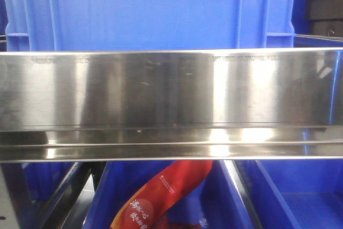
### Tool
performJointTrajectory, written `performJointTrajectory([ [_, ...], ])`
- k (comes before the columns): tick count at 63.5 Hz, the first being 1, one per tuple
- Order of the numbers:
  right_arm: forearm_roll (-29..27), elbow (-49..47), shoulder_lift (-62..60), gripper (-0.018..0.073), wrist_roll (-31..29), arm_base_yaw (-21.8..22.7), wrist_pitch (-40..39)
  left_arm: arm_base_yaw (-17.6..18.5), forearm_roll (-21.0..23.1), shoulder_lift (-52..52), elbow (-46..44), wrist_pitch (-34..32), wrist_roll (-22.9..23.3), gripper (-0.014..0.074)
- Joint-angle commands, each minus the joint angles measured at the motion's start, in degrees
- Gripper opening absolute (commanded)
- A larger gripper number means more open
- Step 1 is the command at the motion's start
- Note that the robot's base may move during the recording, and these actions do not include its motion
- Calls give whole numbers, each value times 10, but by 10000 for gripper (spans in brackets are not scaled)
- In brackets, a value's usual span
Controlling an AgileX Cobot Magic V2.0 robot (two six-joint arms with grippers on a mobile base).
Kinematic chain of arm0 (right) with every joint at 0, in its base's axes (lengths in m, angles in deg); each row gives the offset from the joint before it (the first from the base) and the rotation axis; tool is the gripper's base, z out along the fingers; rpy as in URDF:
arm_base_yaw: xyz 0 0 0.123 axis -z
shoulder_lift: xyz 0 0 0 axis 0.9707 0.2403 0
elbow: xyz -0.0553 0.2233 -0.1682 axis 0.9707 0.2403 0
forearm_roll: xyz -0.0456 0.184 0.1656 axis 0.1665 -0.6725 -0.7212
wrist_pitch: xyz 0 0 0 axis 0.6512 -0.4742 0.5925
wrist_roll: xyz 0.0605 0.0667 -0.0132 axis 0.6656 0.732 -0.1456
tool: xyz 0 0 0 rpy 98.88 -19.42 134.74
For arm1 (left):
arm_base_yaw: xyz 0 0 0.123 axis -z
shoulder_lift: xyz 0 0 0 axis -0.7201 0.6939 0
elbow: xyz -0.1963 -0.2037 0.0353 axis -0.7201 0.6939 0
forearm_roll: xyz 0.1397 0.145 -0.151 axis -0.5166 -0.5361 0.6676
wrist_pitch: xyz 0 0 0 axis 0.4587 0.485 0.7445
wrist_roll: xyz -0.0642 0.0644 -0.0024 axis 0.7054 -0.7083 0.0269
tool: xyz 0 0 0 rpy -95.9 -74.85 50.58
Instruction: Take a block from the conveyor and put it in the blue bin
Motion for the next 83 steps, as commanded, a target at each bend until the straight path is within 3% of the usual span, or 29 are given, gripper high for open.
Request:
performJointTrajectory([
  [1,3,0,-2,-168,0,3,-8,-30,-7,-11,33,-30,7,-111],
  [12,3,0,-2,-168,0,3,-8,-62,9,-11,44,-66,7,-111],
  [27,3,0,-2,-168,0,3,-8,-62,13,-11,44,-78,7,-111],
  [39,3,0,-2,-168,0,3,-8,-33,36,-11,44,-71,7,-111],
  [50,3,0,-2,-168,0,3,-8,8,20,-11,44,-63,7,-111],
  [83,3,0,-2,-168,0,3,-8,8,19,-11,44,-64,7,-111],
])
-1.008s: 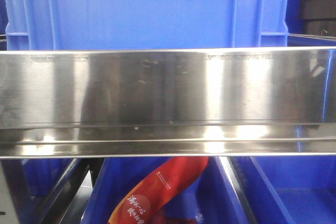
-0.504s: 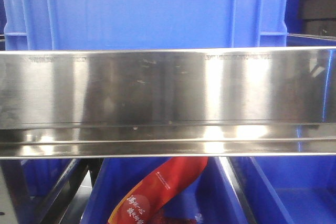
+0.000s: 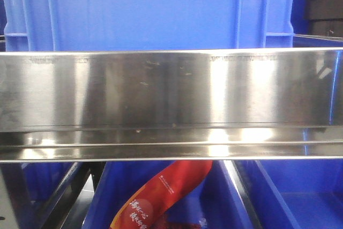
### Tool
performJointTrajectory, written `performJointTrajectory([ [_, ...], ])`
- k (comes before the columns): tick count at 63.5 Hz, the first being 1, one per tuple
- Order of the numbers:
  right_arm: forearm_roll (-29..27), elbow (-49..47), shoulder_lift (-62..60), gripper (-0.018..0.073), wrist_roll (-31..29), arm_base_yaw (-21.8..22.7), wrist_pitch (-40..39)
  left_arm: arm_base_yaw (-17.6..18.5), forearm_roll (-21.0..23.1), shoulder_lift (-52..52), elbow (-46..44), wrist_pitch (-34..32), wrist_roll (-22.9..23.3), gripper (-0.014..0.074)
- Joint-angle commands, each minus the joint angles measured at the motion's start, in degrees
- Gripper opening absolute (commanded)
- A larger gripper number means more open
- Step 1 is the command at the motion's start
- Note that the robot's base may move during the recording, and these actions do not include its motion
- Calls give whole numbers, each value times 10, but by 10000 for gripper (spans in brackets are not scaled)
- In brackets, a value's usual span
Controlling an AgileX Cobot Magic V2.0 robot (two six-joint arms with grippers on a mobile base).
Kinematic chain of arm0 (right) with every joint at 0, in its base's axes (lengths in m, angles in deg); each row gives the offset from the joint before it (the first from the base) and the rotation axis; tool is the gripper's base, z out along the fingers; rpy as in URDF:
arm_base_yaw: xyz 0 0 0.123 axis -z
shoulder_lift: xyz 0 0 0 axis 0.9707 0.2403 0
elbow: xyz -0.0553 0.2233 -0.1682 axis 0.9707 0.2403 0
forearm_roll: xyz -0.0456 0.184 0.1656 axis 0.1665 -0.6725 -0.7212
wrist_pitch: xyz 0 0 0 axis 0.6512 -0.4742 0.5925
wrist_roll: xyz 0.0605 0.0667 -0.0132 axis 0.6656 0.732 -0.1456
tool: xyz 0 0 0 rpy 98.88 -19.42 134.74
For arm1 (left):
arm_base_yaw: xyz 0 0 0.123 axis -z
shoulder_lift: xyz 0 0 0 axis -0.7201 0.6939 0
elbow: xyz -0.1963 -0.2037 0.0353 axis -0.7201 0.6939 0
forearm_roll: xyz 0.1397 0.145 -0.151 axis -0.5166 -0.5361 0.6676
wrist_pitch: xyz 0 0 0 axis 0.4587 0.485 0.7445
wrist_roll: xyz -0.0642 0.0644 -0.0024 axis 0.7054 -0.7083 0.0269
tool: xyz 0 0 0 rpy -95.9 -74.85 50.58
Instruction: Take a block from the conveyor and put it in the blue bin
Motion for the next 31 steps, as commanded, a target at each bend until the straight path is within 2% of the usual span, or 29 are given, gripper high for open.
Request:
performJointTrajectory([
  [1,3,0,-2,-168,-2,3,-9,4,-2,-3,-1,-4,5,-111],
  [31,3,0,-2,-168,-2,3,-9,4,-2,-3,-1,-4,5,-111],
])
